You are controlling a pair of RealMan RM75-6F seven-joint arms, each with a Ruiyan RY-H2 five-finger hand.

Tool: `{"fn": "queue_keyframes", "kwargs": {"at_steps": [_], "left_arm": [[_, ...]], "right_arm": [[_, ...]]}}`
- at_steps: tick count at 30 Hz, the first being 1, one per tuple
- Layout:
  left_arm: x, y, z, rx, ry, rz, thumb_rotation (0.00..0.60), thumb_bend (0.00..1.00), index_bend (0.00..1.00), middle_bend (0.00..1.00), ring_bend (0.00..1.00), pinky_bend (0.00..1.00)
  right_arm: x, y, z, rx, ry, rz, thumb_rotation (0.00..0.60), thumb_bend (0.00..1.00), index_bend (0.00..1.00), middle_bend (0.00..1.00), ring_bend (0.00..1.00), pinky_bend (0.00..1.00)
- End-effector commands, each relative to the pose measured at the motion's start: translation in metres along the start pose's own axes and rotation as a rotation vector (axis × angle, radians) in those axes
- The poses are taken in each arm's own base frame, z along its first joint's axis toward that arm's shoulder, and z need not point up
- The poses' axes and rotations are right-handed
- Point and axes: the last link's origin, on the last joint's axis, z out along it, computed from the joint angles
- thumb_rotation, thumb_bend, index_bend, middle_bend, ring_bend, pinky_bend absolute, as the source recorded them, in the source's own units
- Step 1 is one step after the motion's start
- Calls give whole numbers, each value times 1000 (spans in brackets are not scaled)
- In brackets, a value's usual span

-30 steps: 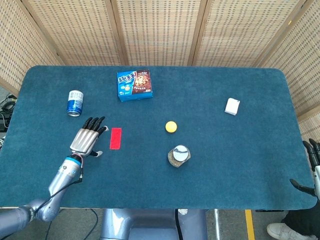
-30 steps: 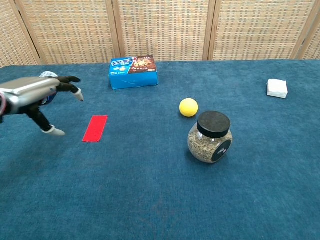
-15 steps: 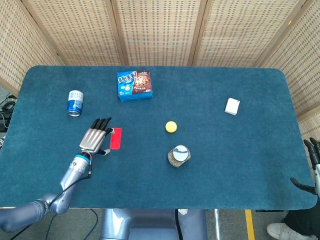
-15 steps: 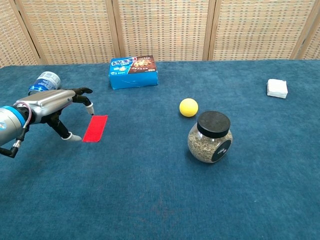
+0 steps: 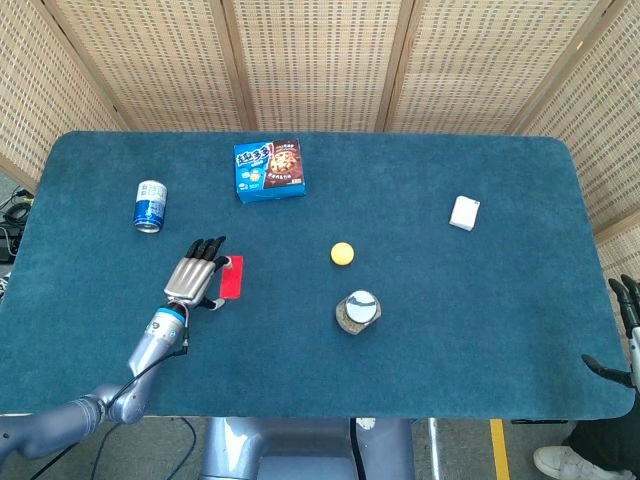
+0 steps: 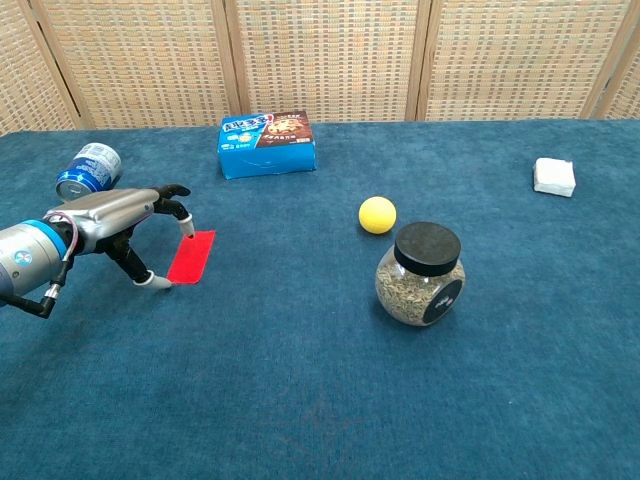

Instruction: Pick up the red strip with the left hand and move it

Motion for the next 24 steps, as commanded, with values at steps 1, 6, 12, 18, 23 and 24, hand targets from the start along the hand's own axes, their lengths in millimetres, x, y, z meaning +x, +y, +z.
{"fn": "queue_keyframes", "kwargs": {"at_steps": [1,6,12,18,23,24], "left_arm": [[-2,0,2,6,-5,0,600,208,333,0,0,0],[-1,-2,6,15,-1,9,600,208,333,0,0,0],[-3,-4,10,24,-11,10,600,215,332,0,0,0],[12,4,23,10,42,5,600,254,338,0,0,0],[36,14,27,-20,109,-11,600,260,340,0,0,0],[40,15,27,-25,120,-12,600,260,340,0,0,0]], "right_arm": [[0,0,0,-2,-1,0,600,0,0,0,0,0],[-1,1,1,-5,-3,0,600,0,0,0,0,0],[-2,1,2,-6,-7,-1,600,0,0,0,0,0],[-2,2,2,-11,-9,-1,600,0,0,0,0,0],[-1,2,2,-13,-7,0,600,0,0,0,0,0],[-1,2,2,-14,-6,0,600,0,0,0,0,0]]}}
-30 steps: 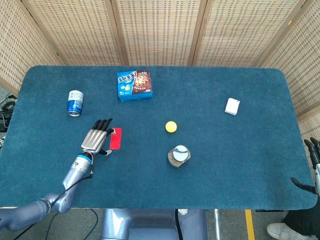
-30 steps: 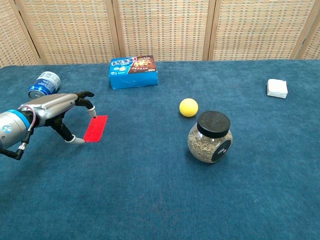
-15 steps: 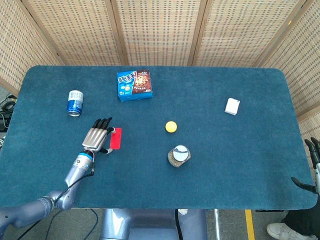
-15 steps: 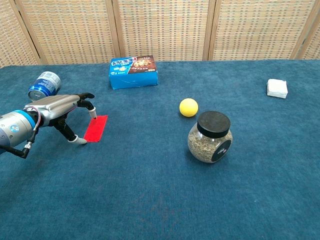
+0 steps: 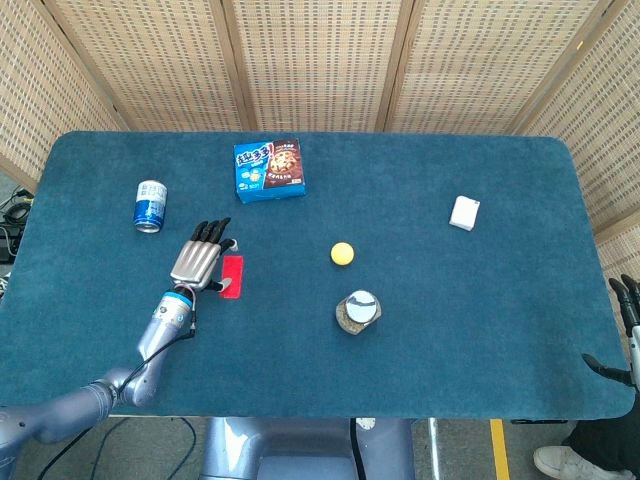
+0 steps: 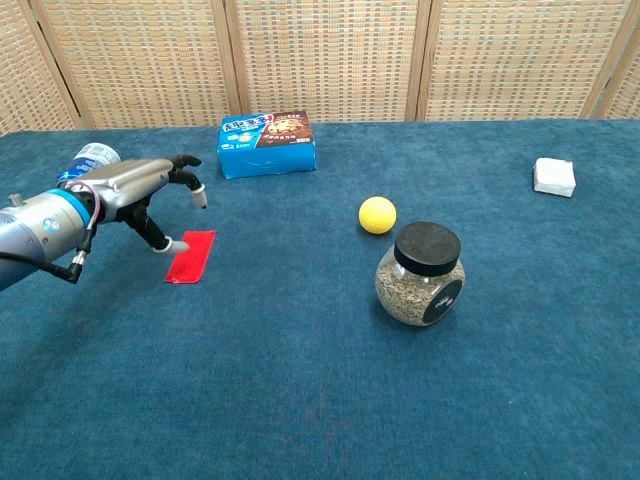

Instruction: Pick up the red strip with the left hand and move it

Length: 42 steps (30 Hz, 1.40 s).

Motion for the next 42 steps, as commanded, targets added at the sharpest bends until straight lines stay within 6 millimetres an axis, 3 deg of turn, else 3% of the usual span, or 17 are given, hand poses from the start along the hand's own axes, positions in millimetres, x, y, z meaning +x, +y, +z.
{"fn": "queue_keyframes", "kwargs": {"at_steps": [1,5,12,21,42], "left_arm": [[18,6,1,-20,45,-7,600,259,340,0,0,0],[20,3,-12,-39,-16,16,600,259,340,0,0,0],[4,-10,-32,-46,-152,54,600,290,402,0,0,0],[-8,-11,-29,-37,-171,56,600,333,474,0,0,0],[-22,-17,-25,-21,-193,46,600,327,474,0,0,0]], "right_arm": [[0,1,0,-3,1,1,600,0,0,0,0,0],[1,2,-1,-4,0,2,600,0,0,0,0,0],[1,2,-2,-3,3,4,600,0,0,0,0,0],[0,1,-1,-3,-2,3,600,0,0,0,0,0],[-2,2,0,-6,-15,9,600,0,0,0,0,0]]}}
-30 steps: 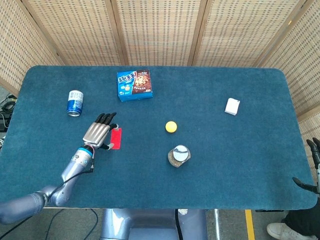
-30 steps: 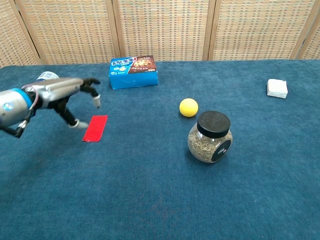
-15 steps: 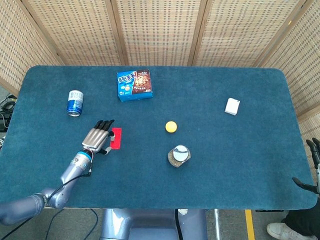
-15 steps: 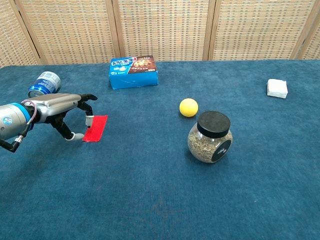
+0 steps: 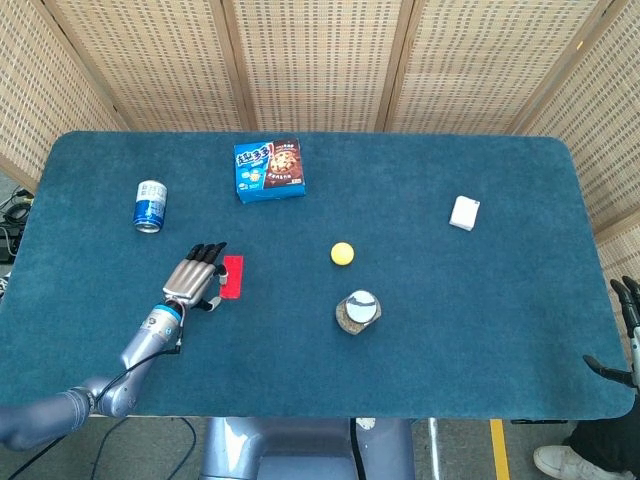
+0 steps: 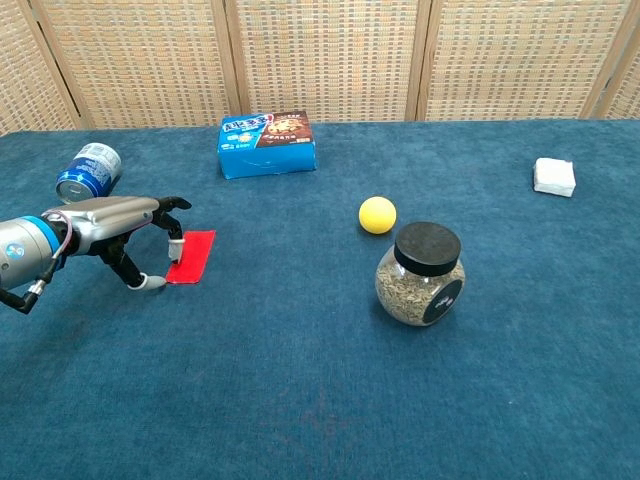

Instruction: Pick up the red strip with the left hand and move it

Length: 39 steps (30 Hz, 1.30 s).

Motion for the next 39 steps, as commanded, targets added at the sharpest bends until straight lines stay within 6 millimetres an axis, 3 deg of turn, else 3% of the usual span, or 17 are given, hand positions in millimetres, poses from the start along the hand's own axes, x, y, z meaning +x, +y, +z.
{"fn": "queue_keyframes", "kwargs": {"at_steps": [1,11,22,39], "left_arm": [[-3,2,3,-3,-7,5,600,327,473,0,0,0],[-4,6,8,-1,-4,14,600,336,516,0,0,0],[-3,7,10,2,2,30,600,496,540,0,0,0],[1,12,8,4,-20,50,600,575,602,0,0,0]], "right_arm": [[0,0,0,0,0,-1,600,0,0,0,0,0],[-1,1,1,-3,-4,-1,600,0,0,0,0,0],[-2,1,1,-2,-10,0,600,0,0,0,0,0],[-1,0,1,3,-14,3,600,0,0,0,0,0]]}}
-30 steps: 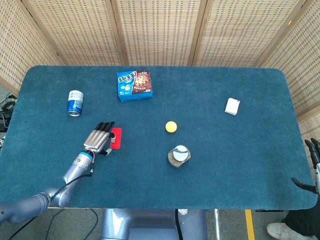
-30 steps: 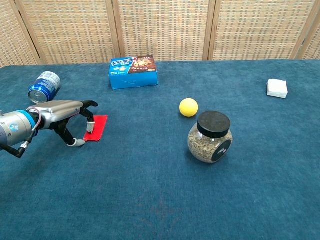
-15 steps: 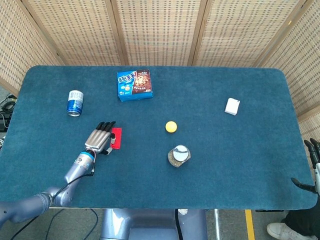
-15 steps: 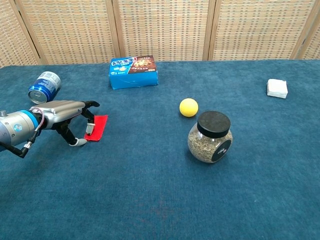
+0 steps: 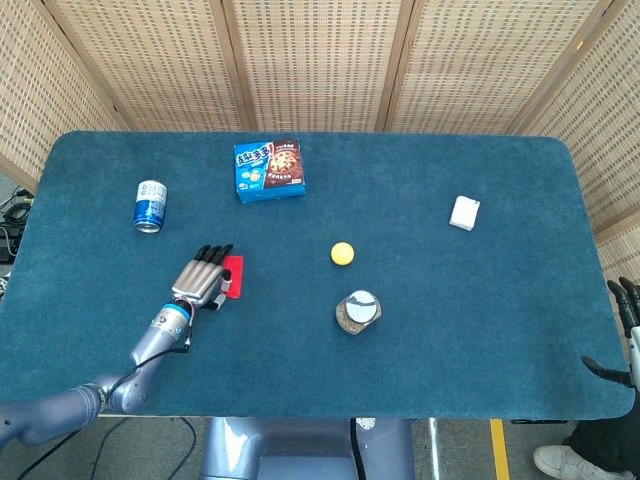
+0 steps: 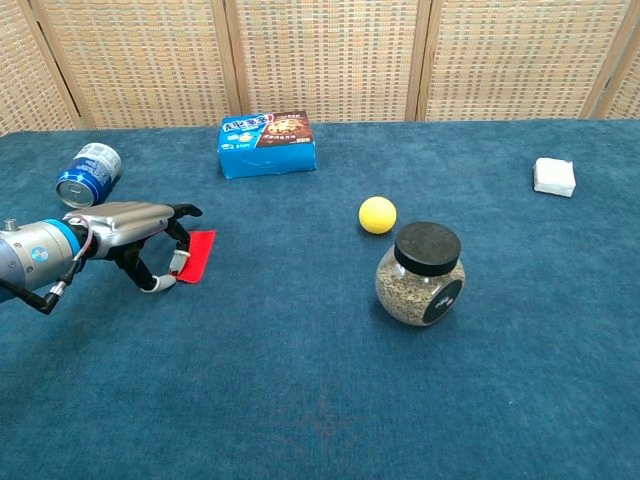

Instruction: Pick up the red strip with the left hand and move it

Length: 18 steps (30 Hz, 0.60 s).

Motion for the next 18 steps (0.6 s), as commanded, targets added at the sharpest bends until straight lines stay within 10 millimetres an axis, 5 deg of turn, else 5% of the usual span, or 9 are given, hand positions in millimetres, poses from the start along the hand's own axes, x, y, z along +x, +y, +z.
{"fn": "queue_keyframes", "kwargs": {"at_steps": [1,18], "left_arm": [[3,0,-2,2,2,2,600,580,605,0,0,0],[25,2,1,15,28,-28,600,582,641,0,0,0]], "right_arm": [[0,0,0,1,0,1,600,0,0,0,0,0],[-1,-2,-1,11,-4,0,600,0,0,0,0,0]]}}
